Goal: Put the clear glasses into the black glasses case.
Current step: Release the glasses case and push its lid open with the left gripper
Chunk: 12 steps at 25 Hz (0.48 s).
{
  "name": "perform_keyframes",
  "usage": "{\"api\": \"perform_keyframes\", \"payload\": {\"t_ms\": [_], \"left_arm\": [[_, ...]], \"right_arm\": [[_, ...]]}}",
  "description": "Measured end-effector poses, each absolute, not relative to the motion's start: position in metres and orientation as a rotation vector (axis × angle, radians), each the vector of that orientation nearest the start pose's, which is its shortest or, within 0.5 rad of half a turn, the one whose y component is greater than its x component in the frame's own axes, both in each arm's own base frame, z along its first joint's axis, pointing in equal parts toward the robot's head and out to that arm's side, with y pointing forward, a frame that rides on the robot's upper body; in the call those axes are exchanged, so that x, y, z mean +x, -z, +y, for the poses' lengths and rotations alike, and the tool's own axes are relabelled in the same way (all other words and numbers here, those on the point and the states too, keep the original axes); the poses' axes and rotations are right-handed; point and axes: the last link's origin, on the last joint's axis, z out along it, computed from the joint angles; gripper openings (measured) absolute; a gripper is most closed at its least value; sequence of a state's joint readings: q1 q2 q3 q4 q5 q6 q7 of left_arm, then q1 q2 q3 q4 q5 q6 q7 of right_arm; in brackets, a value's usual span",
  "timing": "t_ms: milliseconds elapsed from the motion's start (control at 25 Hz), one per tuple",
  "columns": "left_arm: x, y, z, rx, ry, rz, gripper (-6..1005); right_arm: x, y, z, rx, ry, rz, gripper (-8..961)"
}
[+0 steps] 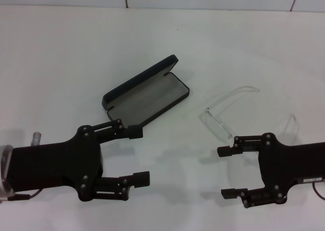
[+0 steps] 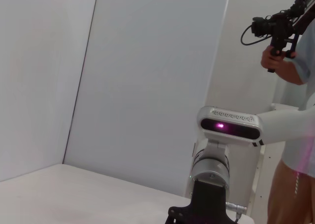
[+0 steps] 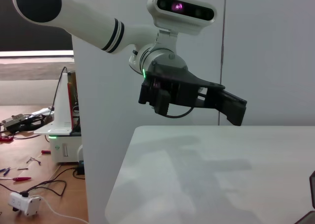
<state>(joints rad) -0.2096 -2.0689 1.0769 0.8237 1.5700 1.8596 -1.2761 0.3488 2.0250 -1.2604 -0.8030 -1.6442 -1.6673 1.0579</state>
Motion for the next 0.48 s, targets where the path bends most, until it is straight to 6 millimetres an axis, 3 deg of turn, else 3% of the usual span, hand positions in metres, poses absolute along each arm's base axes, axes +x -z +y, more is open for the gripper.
{"api": "perform_keyframes", "payload": {"t_ms": [480], "left_arm": [[-0.2515,-0.0104,0.2355,-2.822,1.141,-0.375,893]], "right_arm": [[0.2425,0.021,0.2669,-2.992,-0.796,-0.036,718]]}}
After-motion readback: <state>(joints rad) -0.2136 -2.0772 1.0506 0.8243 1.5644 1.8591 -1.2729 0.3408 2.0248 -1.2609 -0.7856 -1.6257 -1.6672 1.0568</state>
